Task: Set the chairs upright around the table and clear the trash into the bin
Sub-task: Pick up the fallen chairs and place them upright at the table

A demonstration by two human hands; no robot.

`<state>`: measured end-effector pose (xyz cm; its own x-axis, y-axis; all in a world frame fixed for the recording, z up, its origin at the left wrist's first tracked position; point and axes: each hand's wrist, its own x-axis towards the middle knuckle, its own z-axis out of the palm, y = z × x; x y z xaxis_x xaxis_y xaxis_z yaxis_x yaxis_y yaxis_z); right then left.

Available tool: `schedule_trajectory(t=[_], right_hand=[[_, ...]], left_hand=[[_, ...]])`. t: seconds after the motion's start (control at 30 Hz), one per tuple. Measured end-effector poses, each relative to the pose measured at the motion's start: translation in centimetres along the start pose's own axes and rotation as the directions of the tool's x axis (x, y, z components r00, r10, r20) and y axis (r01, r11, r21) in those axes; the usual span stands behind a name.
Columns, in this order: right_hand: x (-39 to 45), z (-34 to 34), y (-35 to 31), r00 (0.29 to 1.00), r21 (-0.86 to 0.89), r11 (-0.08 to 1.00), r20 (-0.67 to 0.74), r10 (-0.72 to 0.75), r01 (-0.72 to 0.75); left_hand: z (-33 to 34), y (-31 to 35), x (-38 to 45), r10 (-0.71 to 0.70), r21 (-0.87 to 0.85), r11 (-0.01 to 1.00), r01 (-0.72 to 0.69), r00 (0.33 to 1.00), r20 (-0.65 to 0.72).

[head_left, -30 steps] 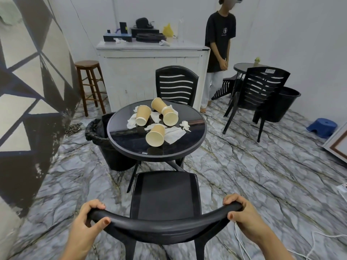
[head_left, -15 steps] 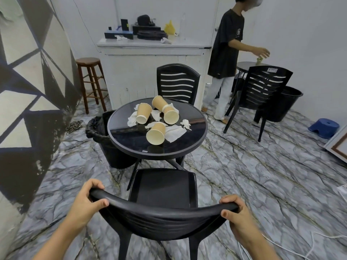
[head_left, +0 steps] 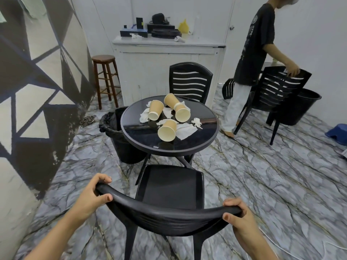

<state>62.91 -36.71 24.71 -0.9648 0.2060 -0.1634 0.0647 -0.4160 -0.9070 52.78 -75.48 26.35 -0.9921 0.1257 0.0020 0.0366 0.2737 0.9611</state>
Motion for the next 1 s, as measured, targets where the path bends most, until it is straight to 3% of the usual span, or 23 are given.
schedule_trajectory(t=[0.23,0.6,0.83,1.0], right_hand=[[0.6,-0.3,0.3,1.000,0.037,0.999,0.002,-0.001,0.001],[1.9,-0.7,0.3,1.000,-0.029,0.999,0.000,0.025,-0.025],[1.7,-0.2,-0.2,1.000,-0.002,1.000,0.021,0.005,-0.004],[1.4,-0.4,-0.1,1.000,-0.037,0.999,0.012,0.020,-0.020]], left_hand=[[-0.5,-0.3,0.7,-0.002,0.019,1.000,0.002,0.999,0.034],[0.9,-1.4,-0.6,-0.033,-0.106,0.994,0.020,0.992,-0.122],[0.9,-1.7,0.2,-0.038,-0.195,0.981,0.018,0.994,-0.101],[0.6,-1.7,-0.2,-0.029,-0.165,0.986,0.015,0.996,-0.083]])
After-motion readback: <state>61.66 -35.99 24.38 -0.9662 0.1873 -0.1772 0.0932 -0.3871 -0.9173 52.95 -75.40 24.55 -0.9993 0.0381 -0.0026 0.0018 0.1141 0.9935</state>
